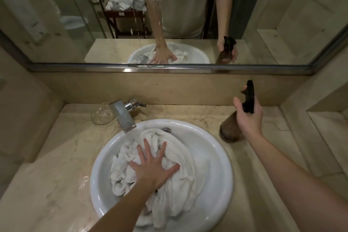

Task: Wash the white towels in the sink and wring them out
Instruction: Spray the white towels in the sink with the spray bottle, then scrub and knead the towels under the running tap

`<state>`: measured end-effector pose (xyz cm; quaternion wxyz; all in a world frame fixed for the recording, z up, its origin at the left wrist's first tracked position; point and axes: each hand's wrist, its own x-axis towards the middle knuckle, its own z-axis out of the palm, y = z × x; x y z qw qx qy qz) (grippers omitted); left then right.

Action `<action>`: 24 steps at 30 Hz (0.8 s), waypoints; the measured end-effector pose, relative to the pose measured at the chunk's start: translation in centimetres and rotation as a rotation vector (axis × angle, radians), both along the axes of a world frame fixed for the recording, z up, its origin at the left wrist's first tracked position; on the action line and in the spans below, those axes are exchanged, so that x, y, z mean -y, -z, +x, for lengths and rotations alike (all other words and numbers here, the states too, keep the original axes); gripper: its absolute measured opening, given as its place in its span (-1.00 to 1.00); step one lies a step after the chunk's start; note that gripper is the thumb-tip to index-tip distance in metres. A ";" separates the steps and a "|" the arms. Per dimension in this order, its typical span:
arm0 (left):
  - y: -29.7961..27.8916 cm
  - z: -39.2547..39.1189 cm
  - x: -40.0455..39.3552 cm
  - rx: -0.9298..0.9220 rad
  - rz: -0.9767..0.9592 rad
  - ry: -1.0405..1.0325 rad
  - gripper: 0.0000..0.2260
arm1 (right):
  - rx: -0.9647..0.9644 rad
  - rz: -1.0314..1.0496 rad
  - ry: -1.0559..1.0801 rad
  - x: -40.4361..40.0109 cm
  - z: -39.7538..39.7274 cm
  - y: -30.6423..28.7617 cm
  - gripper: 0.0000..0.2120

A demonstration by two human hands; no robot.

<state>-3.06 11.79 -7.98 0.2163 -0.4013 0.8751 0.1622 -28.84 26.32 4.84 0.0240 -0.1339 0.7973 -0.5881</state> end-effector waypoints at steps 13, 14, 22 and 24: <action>0.3 -0.8 0.1 0.038 -0.030 0.019 -0.10 | 0.207 0.131 0.079 -0.3 -1.6 2.0 -0.69; 0.3 -0.8 0.1 0.035 -0.028 0.018 -0.10 | 0.227 0.146 0.071 -0.6 -1.6 2.1 -0.71; 0.3 -0.5 0.1 0.010 -0.018 0.008 -0.10 | 0.177 0.156 0.022 -1.4 -1.6 2.5 -0.70; 0.3 -0.3 0.1 -0.004 -0.010 0.008 -0.11 | 0.166 0.218 0.026 -1.5 -1.1 2.6 -0.38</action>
